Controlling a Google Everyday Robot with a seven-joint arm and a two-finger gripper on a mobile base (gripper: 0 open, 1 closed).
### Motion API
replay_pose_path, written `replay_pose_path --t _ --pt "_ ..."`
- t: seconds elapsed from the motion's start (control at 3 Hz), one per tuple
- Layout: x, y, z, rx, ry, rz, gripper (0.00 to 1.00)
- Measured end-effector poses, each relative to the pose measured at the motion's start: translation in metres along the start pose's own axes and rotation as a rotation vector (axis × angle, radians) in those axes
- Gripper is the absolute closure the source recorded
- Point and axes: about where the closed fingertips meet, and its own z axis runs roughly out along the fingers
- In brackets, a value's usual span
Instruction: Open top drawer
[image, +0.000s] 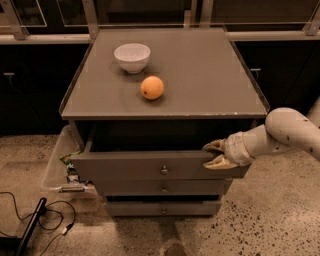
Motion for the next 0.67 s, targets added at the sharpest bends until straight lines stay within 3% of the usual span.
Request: replay_pose_path --t 0.67 --pt "0.0018 -0.0006 0.0024 -0.013 -0.018 0.005 0.11"
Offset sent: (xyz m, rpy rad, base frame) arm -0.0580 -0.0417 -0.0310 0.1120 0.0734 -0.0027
